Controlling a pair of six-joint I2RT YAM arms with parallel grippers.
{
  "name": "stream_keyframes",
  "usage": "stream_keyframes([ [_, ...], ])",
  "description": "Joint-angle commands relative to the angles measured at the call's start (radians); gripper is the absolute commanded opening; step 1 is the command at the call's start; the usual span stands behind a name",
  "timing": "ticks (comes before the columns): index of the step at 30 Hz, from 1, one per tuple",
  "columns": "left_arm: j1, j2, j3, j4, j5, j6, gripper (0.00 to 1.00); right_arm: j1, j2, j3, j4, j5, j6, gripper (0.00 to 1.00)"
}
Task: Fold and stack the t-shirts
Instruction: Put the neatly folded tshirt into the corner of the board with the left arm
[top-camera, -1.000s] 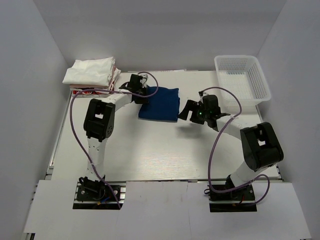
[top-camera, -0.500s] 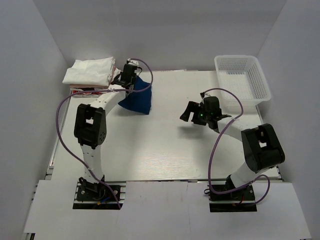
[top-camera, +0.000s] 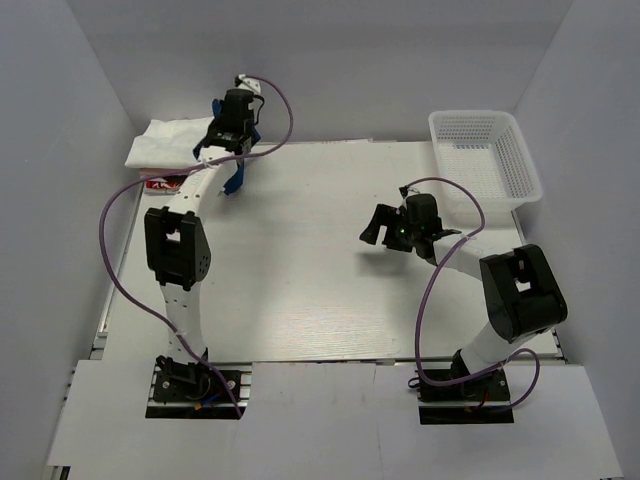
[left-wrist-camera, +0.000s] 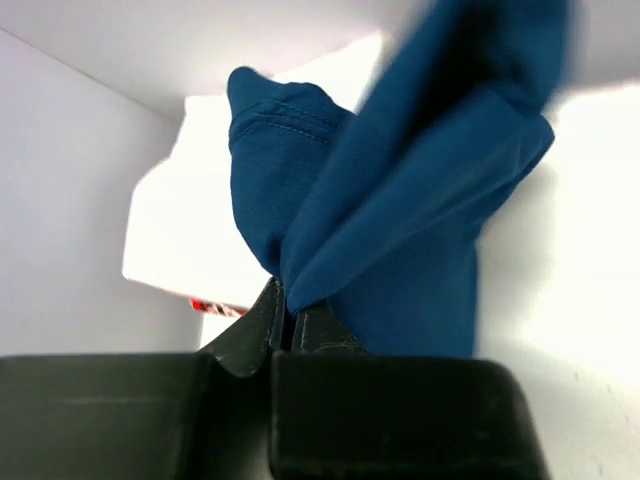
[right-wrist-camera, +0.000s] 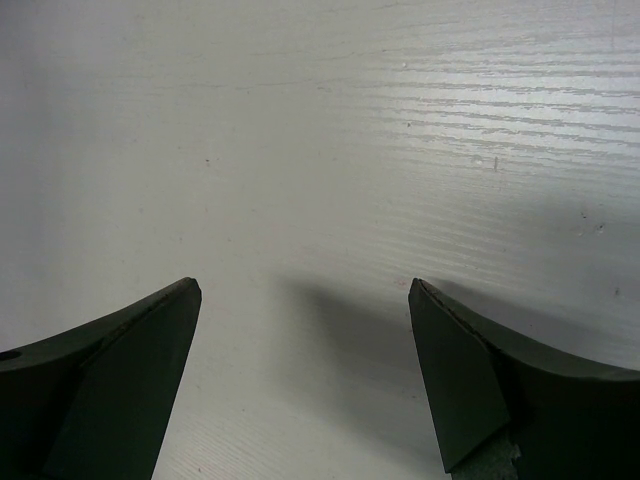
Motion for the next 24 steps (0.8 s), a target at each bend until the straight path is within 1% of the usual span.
stream_keyframes([
  [1, 0.037, -0.010, 0.124, -0.048, 0.032, 0.005, 0.00, -0.002, 0.004, 0.011, 0.025, -0.004, -0.019, 0.90],
  [5, 0.055, 0.001, 0.210, -0.072, 0.064, -0.006, 0.00, -0.001, 0.021, 0.006, 0.025, -0.049, -0.012, 0.90],
  [7, 0.066, 0.012, 0.235, -0.083, 0.064, -0.024, 0.00, 0.002, 0.021, 0.003, 0.031, -0.049, -0.010, 0.90],
  [11, 0.091, 0.012, 0.304, -0.105, 0.123, -0.070, 0.00, 0.001, 0.021, 0.008, 0.031, -0.055, -0.012, 0.90],
  [14, 0.115, 0.021, 0.339, -0.116, 0.135, -0.100, 0.00, 0.001, 0.029, 0.019, 0.029, -0.056, -0.010, 0.90],
  [19, 0.160, 0.039, 0.339, -0.105, 0.181, -0.118, 0.00, 0.002, 0.042, 0.042, 0.020, -0.063, -0.009, 0.90],
  [22, 0.201, 0.051, 0.328, -0.105, 0.238, -0.127, 0.00, 0.002, 0.056, 0.061, 0.008, -0.059, -0.007, 0.90],
  [24, 0.226, 0.061, 0.328, -0.096, 0.238, -0.127, 0.00, 0.002, 0.061, 0.072, -0.001, -0.061, -0.007, 0.90],
])
